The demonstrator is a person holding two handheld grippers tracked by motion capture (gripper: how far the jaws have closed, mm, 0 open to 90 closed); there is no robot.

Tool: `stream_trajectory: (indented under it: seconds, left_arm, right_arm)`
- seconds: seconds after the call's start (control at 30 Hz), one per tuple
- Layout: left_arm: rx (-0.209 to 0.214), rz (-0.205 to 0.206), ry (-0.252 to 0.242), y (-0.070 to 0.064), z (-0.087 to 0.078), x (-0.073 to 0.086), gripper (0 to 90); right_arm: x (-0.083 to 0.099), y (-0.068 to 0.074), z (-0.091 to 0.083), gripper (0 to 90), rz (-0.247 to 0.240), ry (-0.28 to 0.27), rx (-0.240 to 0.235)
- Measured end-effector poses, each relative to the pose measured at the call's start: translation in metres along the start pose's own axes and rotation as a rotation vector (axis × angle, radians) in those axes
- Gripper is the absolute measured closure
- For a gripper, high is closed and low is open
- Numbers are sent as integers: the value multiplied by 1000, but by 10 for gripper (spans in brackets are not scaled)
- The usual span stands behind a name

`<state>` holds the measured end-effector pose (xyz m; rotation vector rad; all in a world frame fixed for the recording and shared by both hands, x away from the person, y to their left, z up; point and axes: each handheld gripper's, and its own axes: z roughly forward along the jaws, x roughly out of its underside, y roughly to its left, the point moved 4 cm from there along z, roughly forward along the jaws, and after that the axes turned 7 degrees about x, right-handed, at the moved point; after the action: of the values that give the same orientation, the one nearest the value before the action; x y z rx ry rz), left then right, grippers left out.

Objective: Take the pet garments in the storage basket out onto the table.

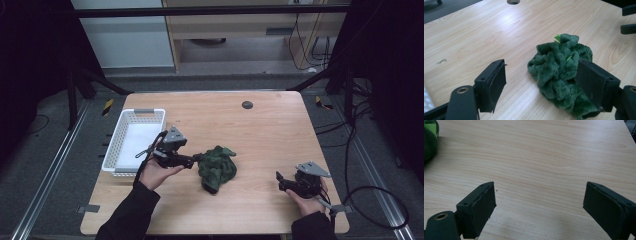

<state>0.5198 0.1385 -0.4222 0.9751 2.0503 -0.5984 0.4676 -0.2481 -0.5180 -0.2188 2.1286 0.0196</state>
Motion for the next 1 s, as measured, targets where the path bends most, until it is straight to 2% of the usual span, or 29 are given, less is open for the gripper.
stream_trajectory:
  seconds: [0.1, 0.13, 0.23, 0.37, 0.5, 0.63, 0.77, 0.8, 0.93, 0.97, 1.0]
  left_arm:
    - [-12, -10, -14, 2, -6, 7, 248]
    - [-18, -23, -39, 3, -12, 13, 257]
    - [-21, -36, -61, 4, -18, 21, 295]
    - [-29, -44, -60, 4, -21, 27, 339]
    - [-35, -61, -66, 0, -26, 40, 378]
    - [-65, -71, -74, -4, -32, 56, 399]
    - [-71, -76, -64, -4, -35, 66, 398]
    - [-79, -80, -57, -4, -36, 74, 398]
    - [-83, -98, -39, -4, -37, 92, 384]
    - [-83, -98, -39, -4, -37, 92, 382]
    - [-79, -112, -33, -5, -39, 99, 381]
  right_arm:
    - [0, 0, 0, 108, 1, 0, 1]
    - [0, 0, 0, 108, -2, 1, 2]
    - [0, 0, 0, 108, -4, -1, 1]
    - [0, 0, 0, 108, -7, -4, 4]
    - [0, 0, 0, 108, -10, -8, 4]
    - [0, 0, 0, 108, -9, -7, 0]
    - [-1, 0, 0, 108, -11, -9, 0]
    - [-1, 1, 0, 108, -10, -7, 1]
    - [-1, 1, 0, 108, -14, -7, -5]
    - [-1, 1, 0, 108, -14, -7, -5]
    - [-1, 1, 0, 108, -15, -6, -5]
